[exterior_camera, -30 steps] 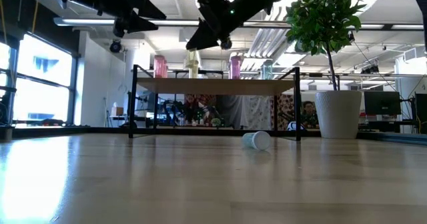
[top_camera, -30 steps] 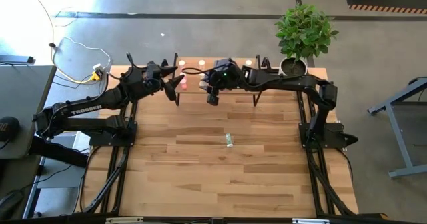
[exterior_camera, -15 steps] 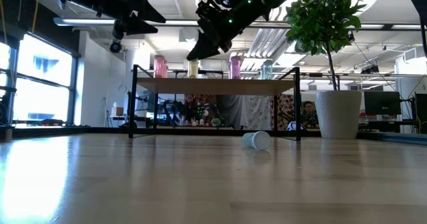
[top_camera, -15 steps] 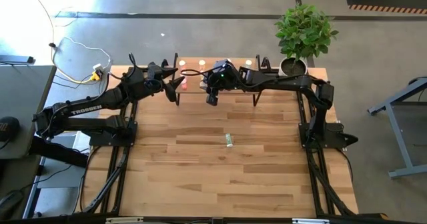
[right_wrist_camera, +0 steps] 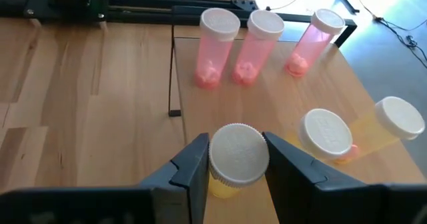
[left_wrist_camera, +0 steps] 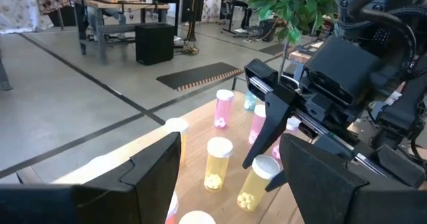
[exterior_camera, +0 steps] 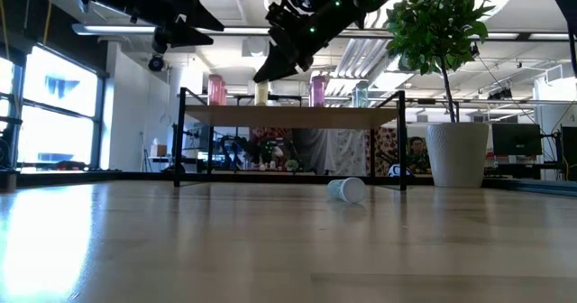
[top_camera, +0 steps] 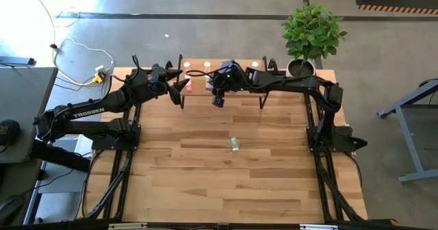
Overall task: Pick and place medicine bottles onto shelf by color
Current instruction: Put the yellow pill bottle on the shelf aligned with the other yellow pill bottles, then put the blue pill bottle on the shelf aligned with the other blue pill bottles
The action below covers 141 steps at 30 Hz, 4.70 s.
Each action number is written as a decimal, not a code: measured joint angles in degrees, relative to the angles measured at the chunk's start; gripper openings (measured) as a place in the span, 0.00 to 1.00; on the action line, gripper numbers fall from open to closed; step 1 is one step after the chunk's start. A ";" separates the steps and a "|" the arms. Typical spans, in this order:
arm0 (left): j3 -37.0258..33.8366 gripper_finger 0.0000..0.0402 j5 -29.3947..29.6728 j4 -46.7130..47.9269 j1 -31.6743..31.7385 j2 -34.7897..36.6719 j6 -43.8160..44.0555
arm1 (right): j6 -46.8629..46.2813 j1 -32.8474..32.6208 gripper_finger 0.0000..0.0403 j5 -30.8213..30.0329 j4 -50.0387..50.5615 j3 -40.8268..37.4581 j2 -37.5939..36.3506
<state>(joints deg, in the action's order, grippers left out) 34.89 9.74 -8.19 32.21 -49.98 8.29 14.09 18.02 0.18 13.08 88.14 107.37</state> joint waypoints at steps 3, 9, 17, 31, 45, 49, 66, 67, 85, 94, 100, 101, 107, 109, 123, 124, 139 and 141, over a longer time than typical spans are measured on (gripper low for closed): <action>0.00 0.61 0.00 0.00 0.00 0.00 0.00 | 0.15 0.00 0.29 0.10 -0.32 0.00 0.22; 0.00 0.61 -0.03 0.00 0.01 0.00 0.02 | 0.54 -0.02 0.29 -0.71 -0.81 0.00 0.63; 0.00 0.61 -0.09 0.24 0.02 0.00 0.02 | 0.29 -0.02 0.30 -0.76 -0.81 0.00 0.63; 0.00 0.61 -0.13 0.26 0.00 0.00 0.02 | -0.22 -0.02 0.36 -0.80 -1.28 0.00 0.69; 0.00 0.61 -0.15 0.26 0.00 0.00 0.02 | -0.55 -0.02 0.42 -0.82 -3.46 0.00 0.74; 0.00 0.61 -0.15 0.26 0.00 0.00 0.02 | -0.55 -0.02 0.42 -0.82 -2.96 0.22 0.74; -0.02 0.61 -4.14 0.28 0.02 0.00 -0.08 | -3.76 -0.64 0.42 -3.09 13.52 14.04 0.70; -0.02 0.61 -5.05 0.26 0.00 0.00 -0.36 | -4.88 -0.82 0.42 -3.25 15.94 15.62 0.70; 6.95 0.61 -6.58 14.36 -10.94 -0.04 -15.87 | -24.67 -7.46 0.42 -9.44 49.69 30.18 -0.02; 9.56 0.61 -7.78 15.07 -16.36 -1.27 -17.08 | -36.66 -13.11 0.42 -10.60 59.35 30.16 -0.84; 11.13 0.61 -7.56 19.65 -19.24 -1.98 -19.02 | -42.91 -17.45 0.42 -13.47 67.03 30.16 -0.85; 11.19 0.61 -7.56 20.03 -19.63 -1.97 -19.02 | -43.92 -18.13 0.42 -14.02 68.16 30.15 -0.85; 11.21 0.61 -7.39 23.38 -22.07 -2.01 -19.03 | -48.01 -22.01 0.42 -17.38 75.21 30.10 -0.85; 11.21 0.61 -7.39 23.31 -22.81 -2.65 -19.02 | -49.65 -23.17 0.42 -18.87 77.16 30.08 -0.85; 11.21 0.61 -7.12 22.84 -24.79 -8.66 -17.33 | -55.65 -26.80 0.42 -13.81 74.38 15.03 -4.13; 11.19 0.61 -6.86 23.10 -24.79 -8.74 -16.81 | -56.21 -26.80 0.42 -12.79 73.42 13.78 -4.22; 11.19 0.61 -6.49 22.95 -24.79 -8.66 -15.93 | -72.51 -26.53 0.42 -2.94 44.92 -4.72 -4.68; 11.19 0.61 -6.49 22.97 -24.79 -8.66 -15.96 | -74.36 -26.34 0.42 -2.94 42.15 -6.66 -4.68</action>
<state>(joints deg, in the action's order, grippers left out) 46.09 3.25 14.79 7.42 -58.63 -7.66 -60.27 -8.31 -2.76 55.23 81.47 102.69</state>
